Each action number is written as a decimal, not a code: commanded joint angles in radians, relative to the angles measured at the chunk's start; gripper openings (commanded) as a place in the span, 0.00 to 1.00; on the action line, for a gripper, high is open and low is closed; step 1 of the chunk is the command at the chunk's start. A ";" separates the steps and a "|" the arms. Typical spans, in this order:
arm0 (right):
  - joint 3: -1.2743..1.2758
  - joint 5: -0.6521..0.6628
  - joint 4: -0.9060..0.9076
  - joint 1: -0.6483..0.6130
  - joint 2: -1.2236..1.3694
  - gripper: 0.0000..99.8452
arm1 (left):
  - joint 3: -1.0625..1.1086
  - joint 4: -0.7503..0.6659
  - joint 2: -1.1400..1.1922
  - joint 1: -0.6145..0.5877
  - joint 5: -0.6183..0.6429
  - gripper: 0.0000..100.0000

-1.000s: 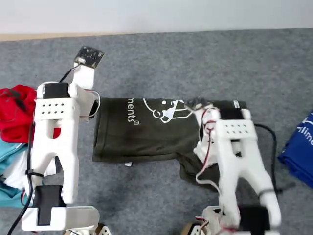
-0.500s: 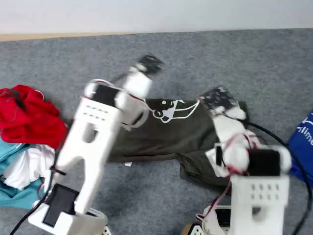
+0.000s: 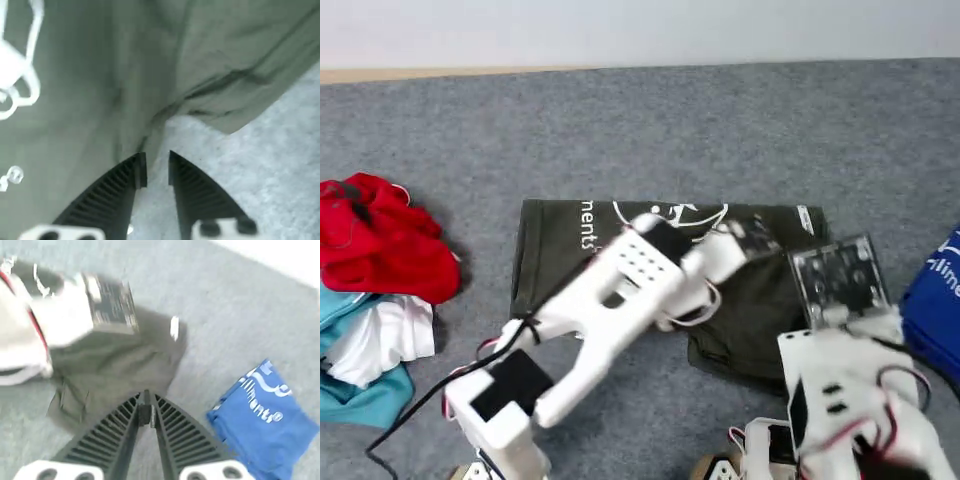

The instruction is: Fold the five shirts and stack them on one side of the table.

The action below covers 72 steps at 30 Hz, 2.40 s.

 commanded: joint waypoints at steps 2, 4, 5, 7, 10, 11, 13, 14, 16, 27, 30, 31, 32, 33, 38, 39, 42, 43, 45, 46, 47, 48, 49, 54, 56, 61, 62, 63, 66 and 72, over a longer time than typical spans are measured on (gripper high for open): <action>-0.100 -0.017 0.036 0.012 -0.016 0.01 | -0.099 0.012 0.034 0.080 0.009 0.14; -0.129 -0.051 0.036 0.010 -0.015 0.01 | -0.139 0.014 0.068 0.106 0.009 0.17; -0.143 -0.068 0.036 0.007 -0.013 0.01 | -0.156 0.014 0.086 0.121 0.009 0.18; -0.163 -0.087 0.035 0.007 -0.010 0.01 | -0.182 0.020 0.123 0.160 0.009 0.19; -0.172 -0.089 0.031 0.007 -0.010 0.01 | -0.237 0.057 0.192 0.227 0.009 0.21; -0.172 -0.089 0.031 0.007 -0.012 0.01 | -0.260 0.072 0.216 0.249 0.005 0.21; -0.170 -0.089 0.031 0.007 -0.012 0.01 | -0.311 0.095 0.270 0.279 0.002 0.21; -0.170 -0.089 0.031 0.007 -0.012 0.01 | -0.337 0.103 0.296 0.290 -0.002 0.21; -0.170 -0.087 0.031 0.007 -0.012 0.01 | -0.398 0.124 0.347 0.302 -0.038 0.21; -0.170 -0.087 0.030 0.007 -0.008 0.01 | -0.837 0.288 0.641 0.305 -0.103 0.21; -0.166 -0.086 0.024 0.007 -0.008 0.01 | -0.947 0.334 0.707 0.305 -0.104 0.21; -0.166 -0.086 0.016 0.007 -0.008 0.01 | -0.974 0.342 0.724 0.305 -0.104 0.21; -0.166 -0.084 0.008 0.007 -0.008 0.01 | -0.995 0.342 0.738 0.307 -0.107 0.21; -0.166 -0.084 0.001 0.007 -0.008 0.01 | -1.006 0.342 0.744 0.307 -0.114 0.21; -0.163 -0.084 -0.039 0.007 -0.007 0.01 | -0.992 0.342 0.753 0.313 -0.135 0.21; -0.155 -0.084 -0.045 0.007 -0.007 0.01 | -0.987 0.342 0.753 0.315 -0.141 0.21; -0.121 -0.084 -0.056 0.007 -0.007 0.01 | -0.986 0.342 0.755 0.311 -0.143 0.21; -0.114 -0.084 -0.056 0.007 -0.007 0.01 | -0.986 0.342 0.755 0.311 -0.143 0.21; -0.112 -0.084 -0.056 0.007 -0.007 0.01 | -0.986 0.342 0.755 0.311 -0.143 0.21; -0.112 -0.084 -0.056 0.007 -0.007 0.01 | -0.986 0.342 0.756 0.311 -0.143 0.21; -0.112 -0.084 -0.056 0.007 -0.007 0.01 | -0.986 0.341 0.756 0.311 -0.143 0.21; -0.112 -0.084 -0.056 0.007 -0.007 0.01 | -0.986 0.341 0.756 0.311 -0.143 0.21; -0.112 -0.084 -0.056 0.007 -0.007 0.01 | -0.986 0.341 0.756 0.311 -0.144 0.20; -0.112 -0.084 -0.056 0.007 -0.007 0.01 | -0.995 0.341 0.802 0.310 -0.146 0.16; -0.112 -0.084 -0.056 0.007 -0.007 0.01 | -1.004 0.341 0.806 0.310 -0.146 0.16; -0.114 -0.084 -0.056 0.010 -0.007 0.01 | -1.007 0.341 0.810 0.310 -0.146 0.12; -0.114 -0.084 -0.056 0.010 -0.007 0.01 | -1.007 0.341 0.810 0.310 -0.146 0.11; -0.115 -0.084 -0.056 0.010 -0.007 0.01 | -1.007 0.341 0.810 0.310 -0.146 0.10; -0.115 -0.084 -0.056 0.010 -0.007 0.01 | -1.007 0.342 0.810 0.305 -0.170 0.05; -0.117 -0.084 -0.056 0.010 -0.007 0.01 | -1.012 0.342 0.786 0.307 -0.196 0.01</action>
